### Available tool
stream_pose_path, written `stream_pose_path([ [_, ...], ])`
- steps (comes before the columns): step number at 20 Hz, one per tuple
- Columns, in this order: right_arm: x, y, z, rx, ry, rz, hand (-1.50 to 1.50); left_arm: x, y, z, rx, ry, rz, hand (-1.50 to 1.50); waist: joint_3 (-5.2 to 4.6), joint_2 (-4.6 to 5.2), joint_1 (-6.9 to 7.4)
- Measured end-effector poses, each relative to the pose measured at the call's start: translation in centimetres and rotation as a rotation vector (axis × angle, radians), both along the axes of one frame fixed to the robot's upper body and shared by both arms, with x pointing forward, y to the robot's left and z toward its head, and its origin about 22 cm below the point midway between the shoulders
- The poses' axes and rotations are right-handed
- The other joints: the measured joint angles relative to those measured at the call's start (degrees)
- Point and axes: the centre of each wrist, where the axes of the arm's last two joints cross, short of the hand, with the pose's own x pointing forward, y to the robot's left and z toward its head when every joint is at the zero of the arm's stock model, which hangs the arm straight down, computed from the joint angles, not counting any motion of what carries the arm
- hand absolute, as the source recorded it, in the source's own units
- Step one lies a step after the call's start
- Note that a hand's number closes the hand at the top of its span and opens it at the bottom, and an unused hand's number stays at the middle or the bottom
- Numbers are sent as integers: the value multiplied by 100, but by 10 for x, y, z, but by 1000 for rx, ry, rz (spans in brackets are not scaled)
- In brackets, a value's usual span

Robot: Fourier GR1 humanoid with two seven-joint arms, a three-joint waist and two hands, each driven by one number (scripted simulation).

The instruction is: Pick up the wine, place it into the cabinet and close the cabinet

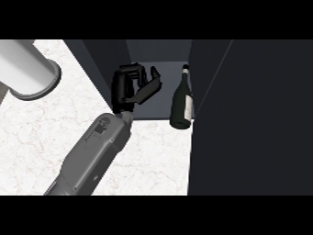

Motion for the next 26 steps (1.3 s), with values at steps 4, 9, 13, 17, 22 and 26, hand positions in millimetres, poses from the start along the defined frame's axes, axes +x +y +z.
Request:
stream_pose_path([
  [4, 0, -2, 1, 2, 1, -7, -150, 11, 3, -1, 21, 15, 6, 150, 1, 0, -6],
  [9, 1, 2, 0, 14, 7, 9, -150, 29, 2, 4, 34, 12, 33, 150, 0, 13, -45],
  [13, 1, 2, -2, 20, -1, 17, -150, 40, 4, 8, 70, -37, 63, 150, 0, 21, -63],
  [17, 1, 3, -5, 27, -3, 29, -150, 50, 6, 12, 94, -68, 102, 150, -1, 32, -82],
  [22, 2, 2, -7, 29, -13, 31, -150, 58, 4, 14, 99, -75, 114, 150, 0, 38, -89],
  [26, 0, 6, -8, 32, -3, 52, -150, 59, 6, 9, 62, -45, 135, 150, -1, 47, -156],
])
